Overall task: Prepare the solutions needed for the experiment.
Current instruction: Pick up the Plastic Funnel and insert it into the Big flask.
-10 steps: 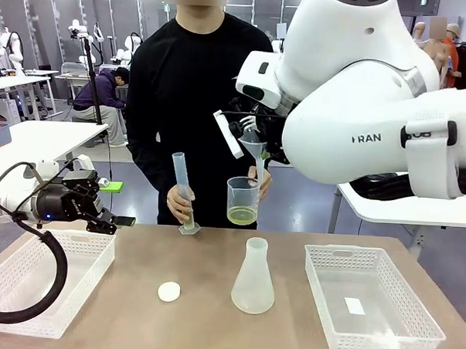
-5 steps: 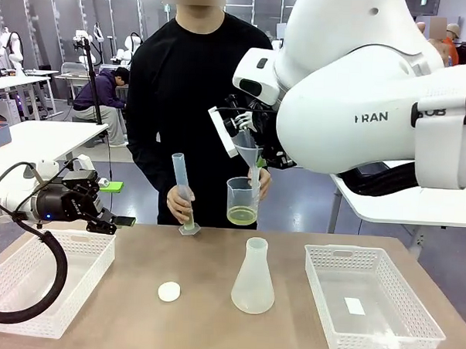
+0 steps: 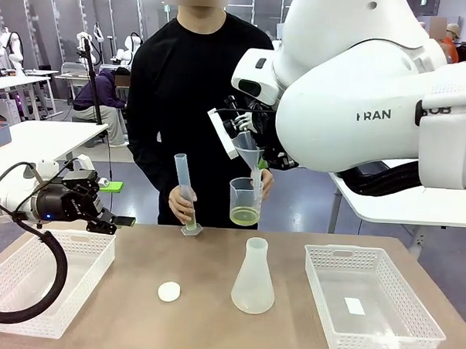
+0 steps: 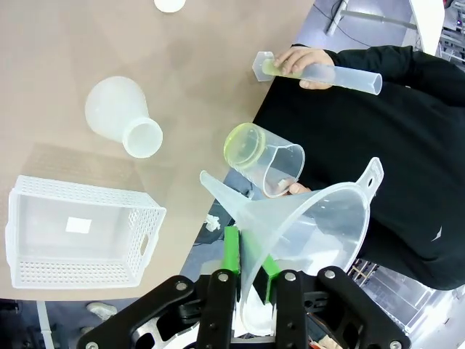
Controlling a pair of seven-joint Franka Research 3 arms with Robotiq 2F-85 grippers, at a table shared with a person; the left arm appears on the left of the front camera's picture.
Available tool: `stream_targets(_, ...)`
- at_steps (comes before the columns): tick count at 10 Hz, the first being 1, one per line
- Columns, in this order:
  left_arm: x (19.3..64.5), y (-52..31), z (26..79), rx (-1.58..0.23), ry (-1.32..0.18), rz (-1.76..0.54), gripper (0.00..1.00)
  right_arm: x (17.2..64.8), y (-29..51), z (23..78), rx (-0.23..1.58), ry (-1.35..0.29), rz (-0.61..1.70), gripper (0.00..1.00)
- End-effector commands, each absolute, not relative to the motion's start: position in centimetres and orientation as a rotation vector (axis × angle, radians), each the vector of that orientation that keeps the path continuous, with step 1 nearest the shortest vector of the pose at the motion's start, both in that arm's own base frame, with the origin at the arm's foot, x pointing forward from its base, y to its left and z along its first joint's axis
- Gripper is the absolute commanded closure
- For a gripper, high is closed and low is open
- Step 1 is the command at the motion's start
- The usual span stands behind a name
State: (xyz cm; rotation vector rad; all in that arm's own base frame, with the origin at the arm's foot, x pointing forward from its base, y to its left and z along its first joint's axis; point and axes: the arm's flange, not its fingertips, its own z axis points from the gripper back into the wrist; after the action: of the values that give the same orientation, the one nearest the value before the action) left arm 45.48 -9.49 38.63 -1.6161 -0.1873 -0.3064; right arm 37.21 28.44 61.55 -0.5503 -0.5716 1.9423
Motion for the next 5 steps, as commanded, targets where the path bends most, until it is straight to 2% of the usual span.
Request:
stream_targets(1,45.5,-9.6,38.7,-1.616,-0.193,-0.306,0.0,37.2,28.4,61.5,-0.55,-0.57,1.943,0.94)
stream_targets(5,45.5,-9.6,38.7,-1.616,-0.193,-0.306,0.0,36.0,27.9,59.2,-0.477,-0.61,1.948,0.94)
